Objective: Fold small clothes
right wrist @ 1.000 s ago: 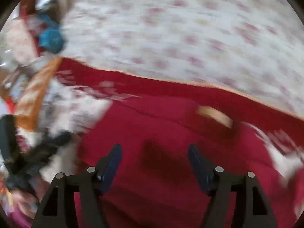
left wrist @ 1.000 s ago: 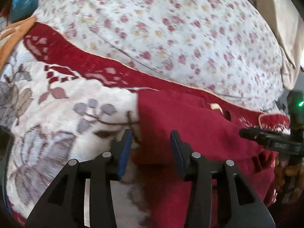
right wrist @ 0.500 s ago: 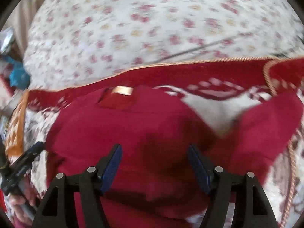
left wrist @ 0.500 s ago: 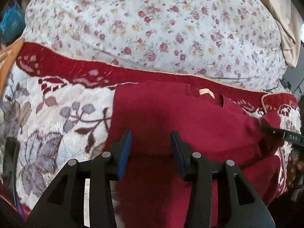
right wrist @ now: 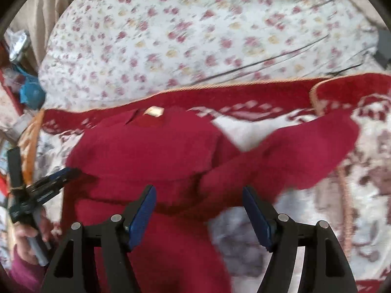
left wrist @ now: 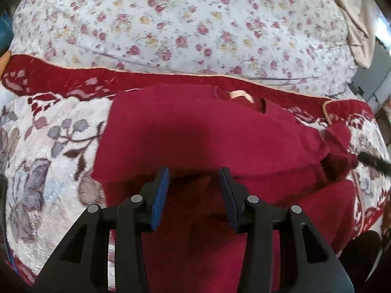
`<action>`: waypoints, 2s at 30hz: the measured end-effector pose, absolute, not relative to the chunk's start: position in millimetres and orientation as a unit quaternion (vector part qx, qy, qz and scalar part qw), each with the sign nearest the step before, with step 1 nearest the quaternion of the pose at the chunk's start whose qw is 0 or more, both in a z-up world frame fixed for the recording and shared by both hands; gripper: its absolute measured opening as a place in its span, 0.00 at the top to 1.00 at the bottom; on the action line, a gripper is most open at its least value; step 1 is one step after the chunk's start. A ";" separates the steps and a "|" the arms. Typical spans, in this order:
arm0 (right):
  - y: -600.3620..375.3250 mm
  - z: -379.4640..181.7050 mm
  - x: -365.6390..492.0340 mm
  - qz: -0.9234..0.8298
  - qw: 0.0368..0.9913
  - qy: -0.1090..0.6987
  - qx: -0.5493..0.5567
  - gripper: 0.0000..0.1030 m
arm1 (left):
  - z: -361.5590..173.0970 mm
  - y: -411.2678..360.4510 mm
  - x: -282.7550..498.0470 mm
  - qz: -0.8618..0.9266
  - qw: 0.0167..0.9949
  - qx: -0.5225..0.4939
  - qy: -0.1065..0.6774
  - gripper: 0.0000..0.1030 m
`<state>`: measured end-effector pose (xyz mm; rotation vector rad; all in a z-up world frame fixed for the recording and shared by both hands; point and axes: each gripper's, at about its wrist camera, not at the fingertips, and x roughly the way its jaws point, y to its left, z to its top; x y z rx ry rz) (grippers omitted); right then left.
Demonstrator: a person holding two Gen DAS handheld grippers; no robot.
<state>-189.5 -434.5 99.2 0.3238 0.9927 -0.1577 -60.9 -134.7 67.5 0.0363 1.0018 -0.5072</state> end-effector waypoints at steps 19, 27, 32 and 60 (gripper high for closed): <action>-552.9 17.8 -109.6 -0.159 0.785 0.516 0.304 0.34 | 40.3 -166.7 -69.9 -0.279 0.824 0.058 0.490 0.60; -568.4 44.7 -134.5 -0.165 0.831 0.454 0.277 0.92 | 57.1 -149.8 -61.9 -0.284 0.830 0.012 0.479 0.60; -544.9 124.1 -145.5 -0.086 0.886 0.361 0.278 0.92 | 84.0 -121.4 -54.8 -0.250 0.869 -0.030 0.426 0.60; -516.6 3.1 -0.8 -0.162 0.807 0.553 0.129 0.65 | 59.4 -101.9 -24.2 -0.222 0.853 -0.078 0.466 0.60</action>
